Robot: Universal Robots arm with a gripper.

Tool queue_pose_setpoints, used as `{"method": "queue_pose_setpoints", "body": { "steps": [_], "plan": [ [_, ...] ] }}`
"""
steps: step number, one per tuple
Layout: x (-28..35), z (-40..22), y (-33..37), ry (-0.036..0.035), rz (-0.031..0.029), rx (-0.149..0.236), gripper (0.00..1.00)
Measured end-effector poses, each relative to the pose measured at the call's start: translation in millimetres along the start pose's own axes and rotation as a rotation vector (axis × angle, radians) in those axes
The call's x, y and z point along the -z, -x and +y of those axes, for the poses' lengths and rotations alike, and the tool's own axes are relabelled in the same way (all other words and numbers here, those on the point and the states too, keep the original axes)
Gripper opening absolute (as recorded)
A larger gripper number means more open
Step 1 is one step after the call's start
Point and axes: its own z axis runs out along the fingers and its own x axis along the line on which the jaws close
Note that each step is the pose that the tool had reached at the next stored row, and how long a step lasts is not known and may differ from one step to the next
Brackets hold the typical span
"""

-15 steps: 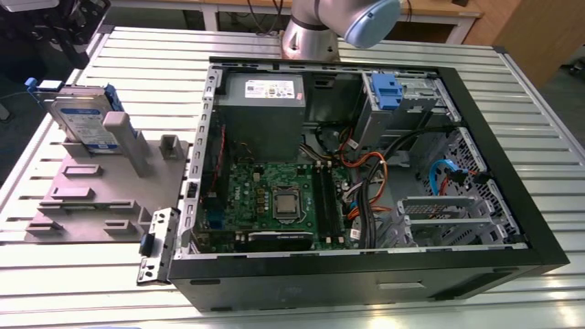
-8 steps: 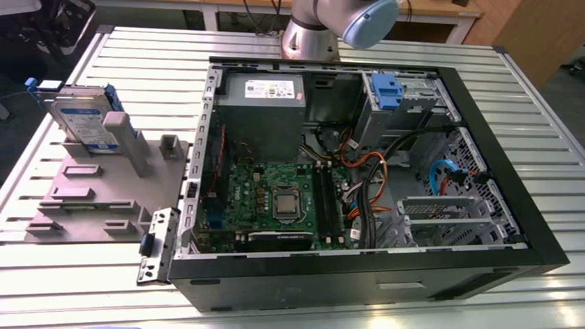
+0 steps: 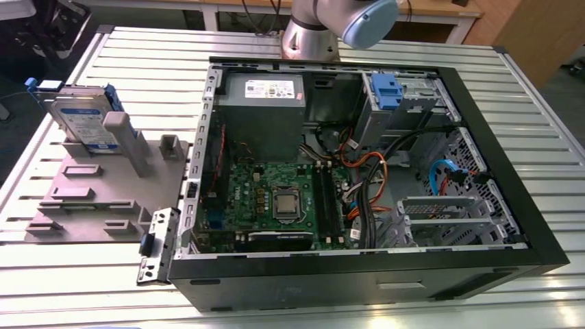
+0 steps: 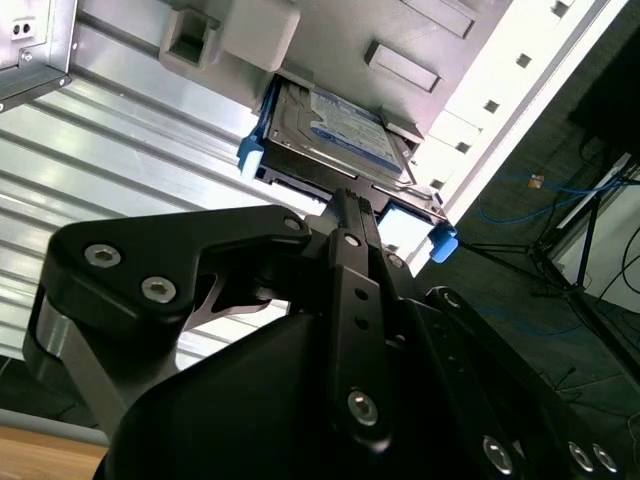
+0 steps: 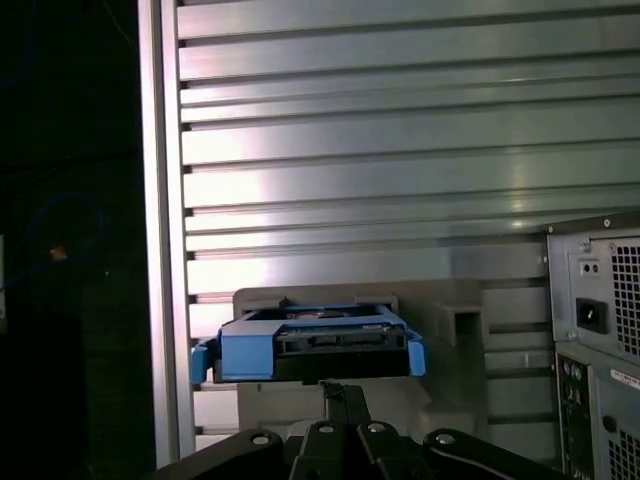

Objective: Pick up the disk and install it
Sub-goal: 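Reach for the disk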

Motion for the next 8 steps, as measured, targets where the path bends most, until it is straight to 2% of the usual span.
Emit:
{"method": "queue_pose_setpoints", "body": {
  "steps": [8],
  "plan": [
    [-11.5, -0.8, -4.4, -0.0001, 0.0, 0.0, 0.11]
  ]
}}
